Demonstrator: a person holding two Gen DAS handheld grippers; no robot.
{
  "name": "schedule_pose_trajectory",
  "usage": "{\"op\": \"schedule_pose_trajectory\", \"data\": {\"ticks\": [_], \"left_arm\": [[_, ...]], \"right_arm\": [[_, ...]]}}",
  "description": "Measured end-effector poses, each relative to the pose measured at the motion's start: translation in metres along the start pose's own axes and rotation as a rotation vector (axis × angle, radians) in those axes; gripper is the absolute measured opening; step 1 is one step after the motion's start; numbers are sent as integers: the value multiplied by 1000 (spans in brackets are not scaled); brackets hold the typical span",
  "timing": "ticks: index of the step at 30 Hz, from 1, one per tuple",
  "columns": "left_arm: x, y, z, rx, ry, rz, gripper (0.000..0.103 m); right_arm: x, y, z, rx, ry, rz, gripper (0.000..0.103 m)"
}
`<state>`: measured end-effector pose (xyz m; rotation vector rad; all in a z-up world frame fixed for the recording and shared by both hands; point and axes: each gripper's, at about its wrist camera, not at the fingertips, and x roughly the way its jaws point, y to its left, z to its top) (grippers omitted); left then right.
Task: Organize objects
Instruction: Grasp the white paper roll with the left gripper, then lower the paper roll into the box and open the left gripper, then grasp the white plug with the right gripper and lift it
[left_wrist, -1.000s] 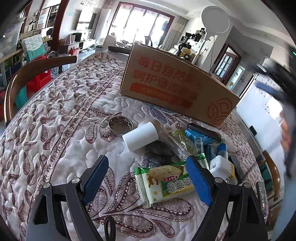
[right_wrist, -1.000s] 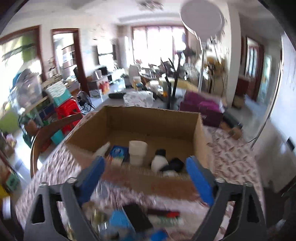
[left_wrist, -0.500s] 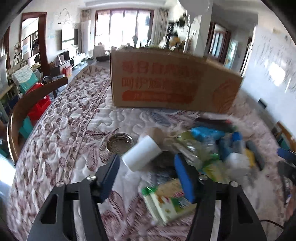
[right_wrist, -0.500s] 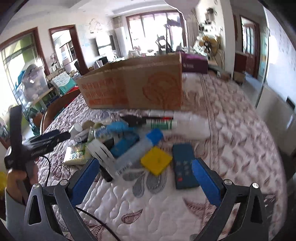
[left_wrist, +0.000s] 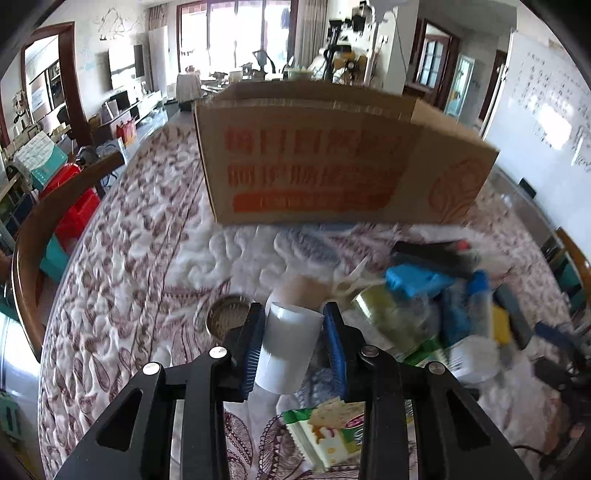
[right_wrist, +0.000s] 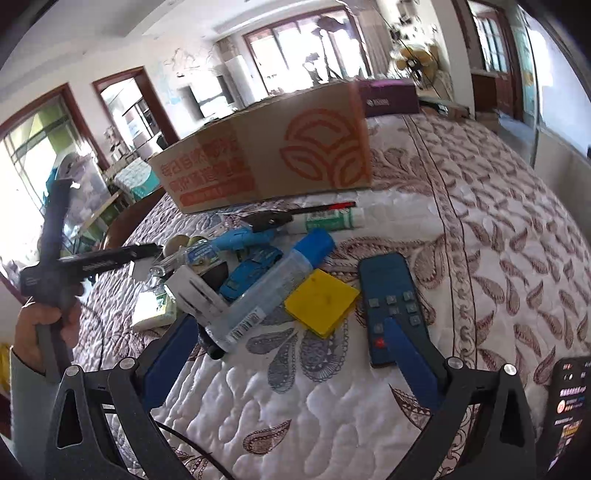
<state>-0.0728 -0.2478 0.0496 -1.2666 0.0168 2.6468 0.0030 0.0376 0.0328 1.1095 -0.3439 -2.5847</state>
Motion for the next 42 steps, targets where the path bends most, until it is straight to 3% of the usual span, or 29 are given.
{"op": "schedule_pose_trajectory", "data": {"ticks": [3, 6, 9, 11, 15, 19, 21, 22, 28, 34, 38, 42], "left_arm": [[-9, -1, 13, -29, -24, -31, 31], [-30, -3, 46, -62, -149, -106, 32], [-35, -10, 95, -80, -269, -86, 32], [-27, -12, 123, -94, -305, -64, 32], [24, -16, 176, -146, -227, 15, 32], [67, -16, 189, -183, -116, 85, 32], [68, -21, 183, -183, -112, 93, 36], [65, -23, 177, -182, -120, 76, 46], [-9, -30, 135, -137, -241, -32, 75], [-75, -20, 60, -122, -282, -84, 81], [-78, -7, 4, -141, -255, -112, 82], [-63, 1, -39, -156, -222, -134, 82]], "right_arm": [[-1, -7, 1, 34, 4, -1, 0], [-8, -14, 2, 71, -24, -15, 0], [-8, -16, 2, 80, -25, -29, 0], [-4, -13, 1, 67, -10, -34, 0], [-3, -12, -1, 52, -6, -43, 0], [-6, -15, 1, 53, -31, -79, 0], [-7, -19, 2, 59, -40, -93, 0], [-8, -21, 3, 66, -44, -98, 0], [-10, -26, 4, 79, -48, -93, 0], [-12, -20, 5, 41, -54, -32, 0], [-17, 17, 1, -141, -86, 64, 0], [-5, 71, -11, -412, -79, 24, 0]]}}
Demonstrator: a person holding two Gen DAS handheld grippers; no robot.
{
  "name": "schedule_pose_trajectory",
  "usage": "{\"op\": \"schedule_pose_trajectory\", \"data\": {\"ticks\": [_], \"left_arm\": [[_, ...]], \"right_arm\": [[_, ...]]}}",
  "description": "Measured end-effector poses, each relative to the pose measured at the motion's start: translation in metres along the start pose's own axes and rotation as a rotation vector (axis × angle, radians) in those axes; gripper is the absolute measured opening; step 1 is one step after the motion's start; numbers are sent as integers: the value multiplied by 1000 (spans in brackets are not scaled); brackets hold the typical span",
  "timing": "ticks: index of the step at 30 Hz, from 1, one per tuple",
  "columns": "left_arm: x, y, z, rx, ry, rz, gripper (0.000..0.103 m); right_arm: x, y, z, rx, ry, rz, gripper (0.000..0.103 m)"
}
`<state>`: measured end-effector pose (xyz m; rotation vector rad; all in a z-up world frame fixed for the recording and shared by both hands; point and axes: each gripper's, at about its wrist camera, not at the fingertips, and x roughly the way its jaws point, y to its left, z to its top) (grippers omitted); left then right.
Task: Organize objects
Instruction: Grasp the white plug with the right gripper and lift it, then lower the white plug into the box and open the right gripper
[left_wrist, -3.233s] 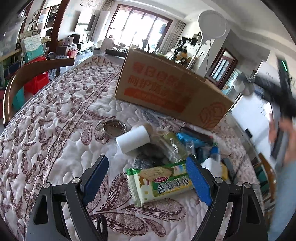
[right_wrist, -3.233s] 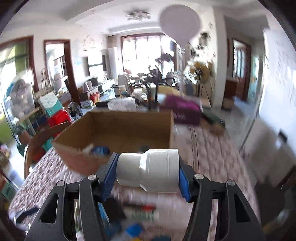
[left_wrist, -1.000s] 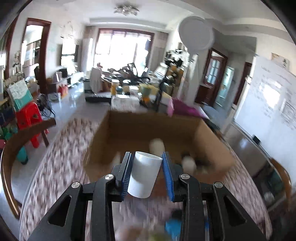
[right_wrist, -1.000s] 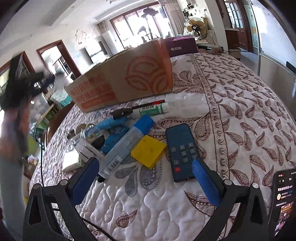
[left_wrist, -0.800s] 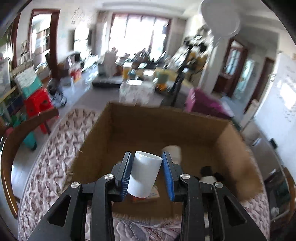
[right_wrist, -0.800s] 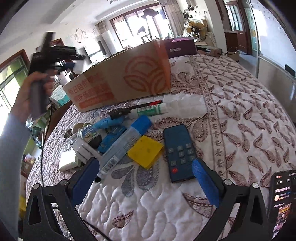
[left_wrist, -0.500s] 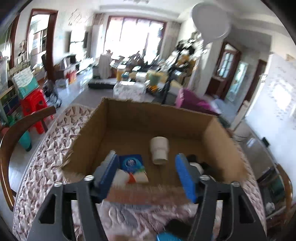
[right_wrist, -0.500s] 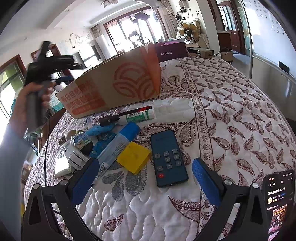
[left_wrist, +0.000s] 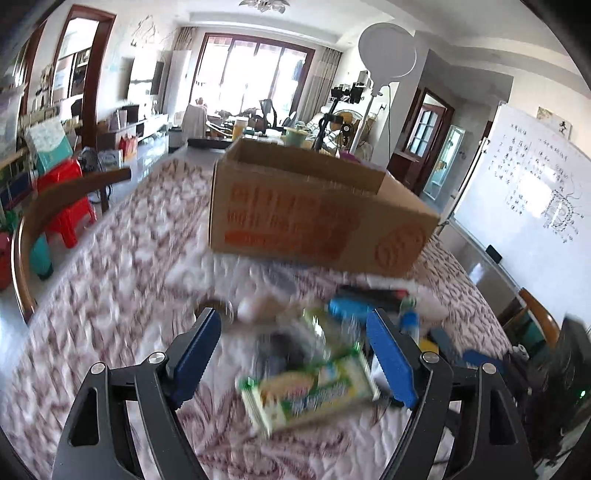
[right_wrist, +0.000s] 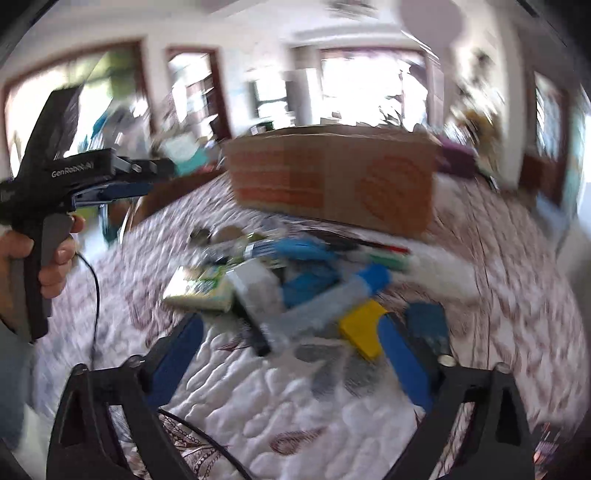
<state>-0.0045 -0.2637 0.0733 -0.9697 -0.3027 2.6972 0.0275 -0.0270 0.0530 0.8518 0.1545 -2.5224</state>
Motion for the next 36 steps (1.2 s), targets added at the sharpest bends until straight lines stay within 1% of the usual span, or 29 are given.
{"op": "schedule_pose_trajectory", "data": {"ticks": [2, 4, 7, 10, 11, 14, 16, 18, 21, 23, 25, 26, 27, 28, 30, 33, 35, 36], "left_arm": [[2, 4, -12, -11, 3, -16, 82], [4, 6, -18, -21, -11, -33, 82], [7, 9, -20, -45, -29, -68, 81], [12, 14, -20, -70, -28, -101, 81], [12, 14, -22, -70, -25, -105, 81], [9, 18, -25, -77, -26, -112, 81], [6, 21, -25, -104, -29, -128, 81], [4, 24, -24, -136, -36, -156, 81], [1, 23, -25, -141, -40, -166, 81], [1, 18, -26, -125, -37, -154, 81], [2, 13, -27, -101, -32, -133, 81], [4, 10, -28, -85, -25, -120, 81], [5, 8, -28, -75, -19, -112, 81], [7, 6, -29, -65, -12, -102, 81], [10, 2, -30, -42, 3, -84, 81], [14, -2, -31, -16, 13, -67, 81], [15, -3, -32, -8, 17, -61, 81], [16, -3, -32, -6, 17, -56, 82]], "right_arm": [[12, 15, 7, -81, 25, -9, 0], [24, 20, 15, -112, 48, 1, 0], [48, 15, 27, -96, 102, 56, 0], [72, 7, 30, -69, 171, 113, 0], [75, 5, 30, -63, 173, 125, 0], [72, 3, 33, -44, 158, 161, 0], [62, 0, 38, -23, 126, 186, 0], [50, -9, 53, 28, 72, 203, 0], [26, -29, 92, 121, -34, 227, 0], [15, -41, 126, 145, -95, 181, 0], [14, -52, 162, 141, -138, 78, 0], [19, -58, 179, 145, -140, 28, 0], [29, -67, 198, 156, -122, -23, 0], [37, -72, 208, 163, -106, -48, 0], [67, -88, 231, 174, -40, -122, 0], [108, -107, 242, 217, 61, -190, 0], [132, -122, 241, 273, 126, -207, 0], [139, -125, 239, 290, 142, -210, 0]]}}
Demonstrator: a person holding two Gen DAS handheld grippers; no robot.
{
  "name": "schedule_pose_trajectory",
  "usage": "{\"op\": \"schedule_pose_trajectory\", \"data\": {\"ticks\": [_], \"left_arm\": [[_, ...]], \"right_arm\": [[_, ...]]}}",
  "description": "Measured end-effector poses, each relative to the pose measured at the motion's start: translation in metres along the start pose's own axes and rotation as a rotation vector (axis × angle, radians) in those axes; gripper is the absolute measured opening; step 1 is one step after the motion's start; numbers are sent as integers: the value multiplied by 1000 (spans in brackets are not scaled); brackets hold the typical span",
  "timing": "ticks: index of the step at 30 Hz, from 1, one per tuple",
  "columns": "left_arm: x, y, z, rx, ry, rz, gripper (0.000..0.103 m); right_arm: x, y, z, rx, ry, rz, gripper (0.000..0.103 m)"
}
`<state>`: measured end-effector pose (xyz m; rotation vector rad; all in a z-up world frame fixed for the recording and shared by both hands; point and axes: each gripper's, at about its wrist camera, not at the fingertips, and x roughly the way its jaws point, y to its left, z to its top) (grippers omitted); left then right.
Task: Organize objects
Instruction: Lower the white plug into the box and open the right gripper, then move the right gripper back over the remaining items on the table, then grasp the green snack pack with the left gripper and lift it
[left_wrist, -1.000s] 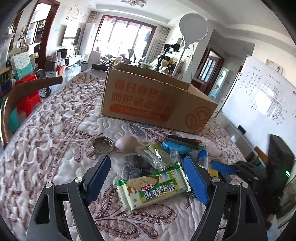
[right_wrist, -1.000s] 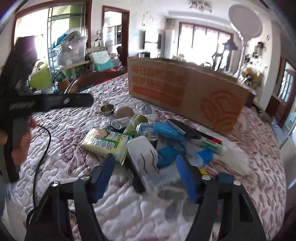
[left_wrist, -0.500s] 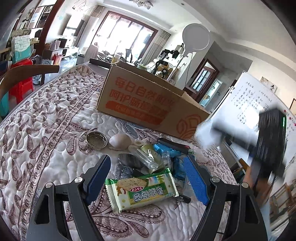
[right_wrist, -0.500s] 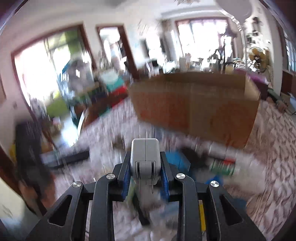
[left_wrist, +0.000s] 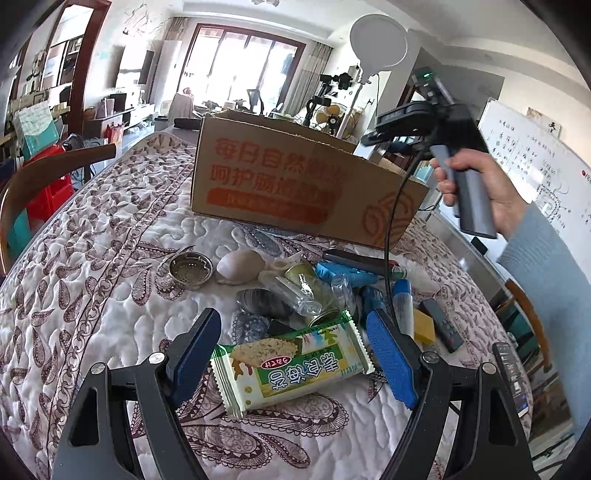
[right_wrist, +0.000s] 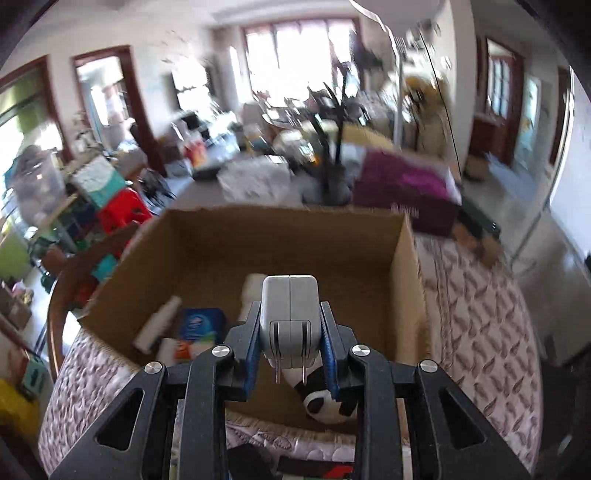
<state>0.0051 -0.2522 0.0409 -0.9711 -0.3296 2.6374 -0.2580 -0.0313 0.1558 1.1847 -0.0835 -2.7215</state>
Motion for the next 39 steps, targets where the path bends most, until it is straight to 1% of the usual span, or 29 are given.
{"op": "schedule_pose_trajectory", "data": {"ticks": [4, 6, 10, 14, 17, 19, 22, 24, 26, 28, 29, 31, 33, 34, 36, 37, 38, 39], "left_arm": [[2, 2, 0, -5, 11, 0, 82], [1, 3, 0, -9, 11, -2, 81], [0, 9, 1, -33, 4, 0, 81], [-1, 19, 2, -72, 9, -5, 81], [1, 23, 1, -82, 40, -40, 82], [5, 21, -1, -67, 77, -56, 82], [11, 18, -4, -59, 120, -64, 83], [15, 17, -5, -52, 148, -42, 83], [14, 11, -7, 15, 145, -8, 83], [10, -2, -9, 139, 128, -1, 84], [10, -7, -10, 181, 137, -10, 84], [14, -23, -15, 323, 179, -16, 84], [23, -40, -23, 521, 224, 40, 84], [30, -47, -27, 621, 247, 85, 84], [41, -54, -31, 732, 281, 135, 84], [45, -55, -30, 760, 297, 142, 84], [50, -53, -27, 770, 318, 133, 84], [55, -51, -22, 761, 340, 108, 81]], "right_arm": [[22, -5, -7, 36, 34, -51, 0], [25, -13, -9, 40, 26, -77, 0], [-3, -15, -13, 27, -52, -68, 0], [-56, 0, -32, -68, -146, -42, 0], [-104, 14, -69, -152, -239, -17, 0], [-128, 19, -96, -184, -270, -4, 0], [-151, 15, -141, -178, -274, 23, 0], [-155, 8, -169, -151, -250, 34, 0], [-151, 2, -196, -128, -202, 35, 0], [-147, -4, -222, -113, -152, 47, 0], [-144, -7, -232, -107, -131, 57, 0], [-137, -11, -250, -103, -90, 79, 0], [-131, -12, -262, -116, -63, 95, 0], [-130, -13, -268, -122, -63, 98, 0], [-127, -12, -273, -134, -65, 115, 0], [-125, -11, -276, -133, -68, 124, 0], [-123, -10, -277, -128, -73, 131, 0], [-122, -10, -277, -121, -77, 136, 0]]}}
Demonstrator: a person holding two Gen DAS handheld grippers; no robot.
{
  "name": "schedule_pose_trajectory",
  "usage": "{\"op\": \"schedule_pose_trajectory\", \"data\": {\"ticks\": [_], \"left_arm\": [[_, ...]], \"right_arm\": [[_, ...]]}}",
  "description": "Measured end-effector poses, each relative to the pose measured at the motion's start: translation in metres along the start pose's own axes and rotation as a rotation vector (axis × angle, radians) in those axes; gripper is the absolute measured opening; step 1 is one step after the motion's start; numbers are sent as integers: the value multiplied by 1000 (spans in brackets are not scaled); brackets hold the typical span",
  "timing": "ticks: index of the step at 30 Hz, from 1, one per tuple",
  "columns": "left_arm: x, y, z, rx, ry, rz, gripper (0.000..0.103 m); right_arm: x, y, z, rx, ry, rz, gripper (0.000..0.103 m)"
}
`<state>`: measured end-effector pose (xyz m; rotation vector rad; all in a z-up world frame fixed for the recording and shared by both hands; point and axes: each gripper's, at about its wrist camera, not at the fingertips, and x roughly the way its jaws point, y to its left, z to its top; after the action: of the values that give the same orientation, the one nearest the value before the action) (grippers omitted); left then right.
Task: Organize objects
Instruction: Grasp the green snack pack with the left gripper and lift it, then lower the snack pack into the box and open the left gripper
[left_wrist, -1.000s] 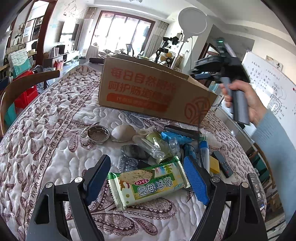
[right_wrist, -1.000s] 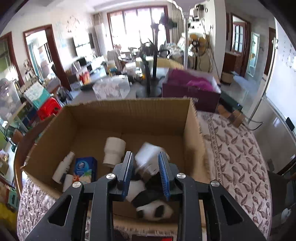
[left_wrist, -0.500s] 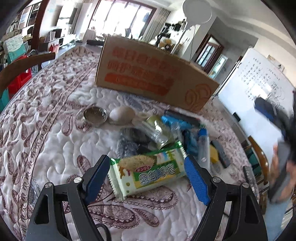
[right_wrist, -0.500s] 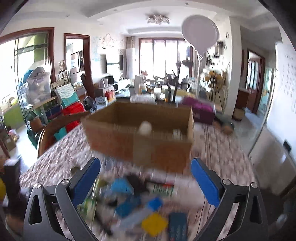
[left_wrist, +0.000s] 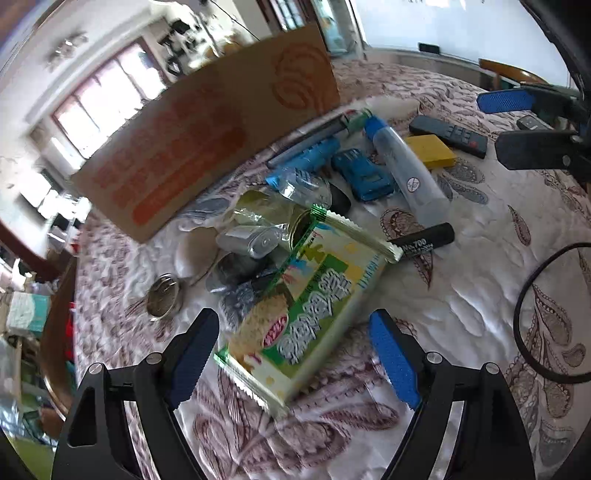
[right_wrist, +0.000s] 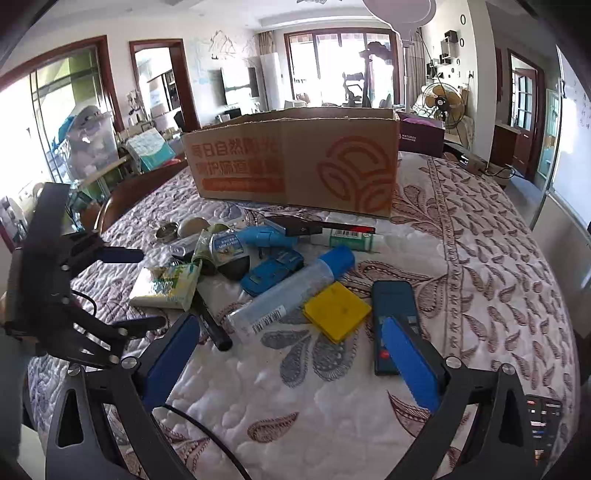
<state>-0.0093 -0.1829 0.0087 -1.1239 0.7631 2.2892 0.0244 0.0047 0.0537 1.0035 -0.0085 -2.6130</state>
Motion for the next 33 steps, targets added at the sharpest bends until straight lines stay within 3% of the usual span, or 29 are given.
{"op": "schedule_pose_trajectory", "data": {"ticks": [1, 4, 9, 11, 14, 16, 19, 23, 27, 30, 33], "left_arm": [[3, 6, 3, -10, 11, -45, 71], [10, 15, 9, -23, 39, -137, 57], [-7, 12, 4, -20, 60, -164, 53], [-32, 15, 5, -33, -15, -177, 53], [-75, 41, 25, -93, -189, -165, 53], [-93, 70, 52, -167, -290, -128, 53], [-94, 114, 96, -290, -354, -7, 53], [-46, 170, 162, -501, -268, 103, 53], [20, 196, 205, -613, -129, 178, 53], [50, 199, 211, -662, -76, 206, 53], [64, 193, 209, -687, -27, 209, 64]], "right_arm": [[2, -1, 0, 13, -6, 8, 0], [7, -10, 1, 64, -19, 39, 0], [2, -30, 0, 125, -79, 23, 0], [0, -41, -1, 177, -93, 13, 0], [0, -53, -1, 249, -83, -8, 0], [-2, -57, -1, 273, -82, -26, 0], [-5, -58, -1, 267, -102, -90, 0], [-6, -62, -3, 266, -111, -173, 0], [-7, -66, -4, 262, -112, -213, 0], [-8, -70, -4, 263, -117, -228, 0], [-9, -75, -3, 276, -120, -232, 0]]}}
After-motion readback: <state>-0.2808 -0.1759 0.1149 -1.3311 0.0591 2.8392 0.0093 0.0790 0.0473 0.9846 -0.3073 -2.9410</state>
